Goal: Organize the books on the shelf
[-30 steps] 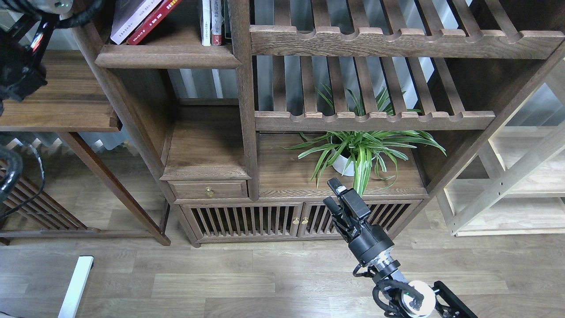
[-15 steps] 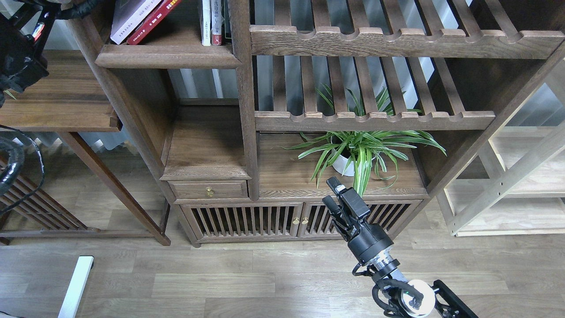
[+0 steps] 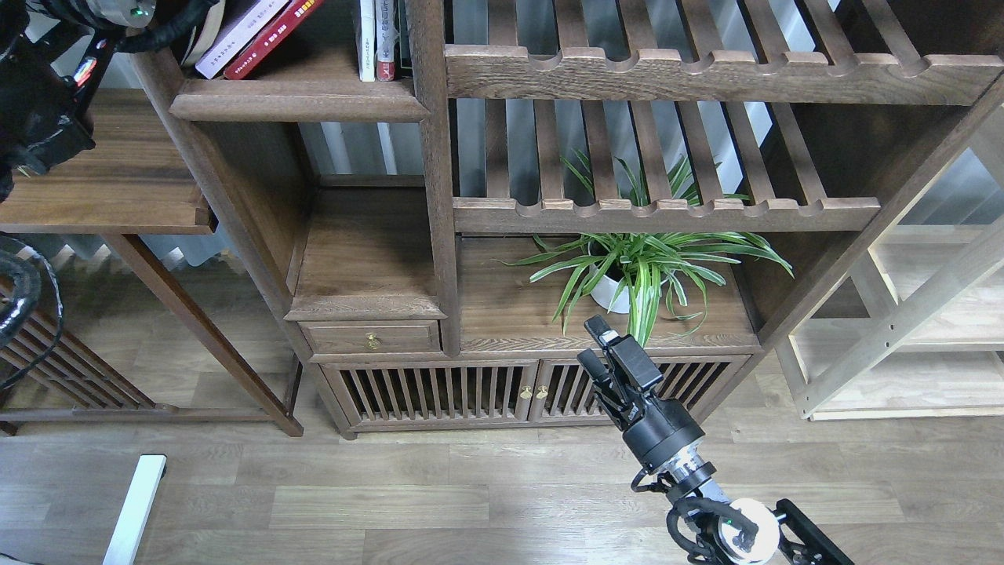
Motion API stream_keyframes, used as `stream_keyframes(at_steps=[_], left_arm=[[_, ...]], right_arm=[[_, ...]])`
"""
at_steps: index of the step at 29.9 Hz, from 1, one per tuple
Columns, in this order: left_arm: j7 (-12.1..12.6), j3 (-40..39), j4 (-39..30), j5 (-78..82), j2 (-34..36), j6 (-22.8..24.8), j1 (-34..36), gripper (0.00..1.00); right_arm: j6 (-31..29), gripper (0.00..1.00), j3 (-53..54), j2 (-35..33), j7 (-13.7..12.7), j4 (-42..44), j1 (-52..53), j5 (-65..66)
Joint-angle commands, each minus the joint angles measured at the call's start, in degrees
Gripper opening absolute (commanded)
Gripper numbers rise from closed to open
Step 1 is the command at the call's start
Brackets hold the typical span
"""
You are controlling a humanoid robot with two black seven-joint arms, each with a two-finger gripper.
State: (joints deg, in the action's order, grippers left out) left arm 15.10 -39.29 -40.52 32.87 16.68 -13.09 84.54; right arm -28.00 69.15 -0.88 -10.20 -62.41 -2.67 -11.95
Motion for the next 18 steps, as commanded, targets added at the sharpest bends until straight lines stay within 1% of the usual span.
stream_keyframes(at_steps=[1, 5, 10, 14, 16, 18], left_arm=[[0.0, 0.1, -0.6, -0.2, -1.0, 0.0, 0.1, 0.68], [0.0, 0.0, -2.0, -0.2, -3.1, -0.4, 0.5, 0.71], [-0.1, -0.4, -4.5, -0.2, -4.2, -2.2, 1.2, 0.74], [-0.1, -1.1, -6.8, -0.2, -3.3, -3.1, 1.4, 0.82], [-0.3, -1.3, -7.6, -0.3, -1.9, -3.1, 1.2, 0.91], [-1.5, -1.3, -9.3, -0.4, 0.6, -2.8, 0.5, 0.95]], right_arm=[[0.0, 0.94, -0.1, 0.0, 0.0, 0.0, -0.1, 0.1], [0.0, 0.94, -0.1, 0.0, 0.0, 0.0, 0.0, 0.1], [0.0, 0.94, -0.1, -0.1, 0.0, 0.0, 0.1, 0.3], [0.0, 0.94, -0.1, -0.2, 0.0, 0.0, 0.1, 0.3], [0.0, 0.94, 0.0, -0.3, 0.0, 0.0, 0.1, 0.4], [0.0, 0.94, 0.0, -0.4, 0.0, 0.0, 0.1, 0.4]])
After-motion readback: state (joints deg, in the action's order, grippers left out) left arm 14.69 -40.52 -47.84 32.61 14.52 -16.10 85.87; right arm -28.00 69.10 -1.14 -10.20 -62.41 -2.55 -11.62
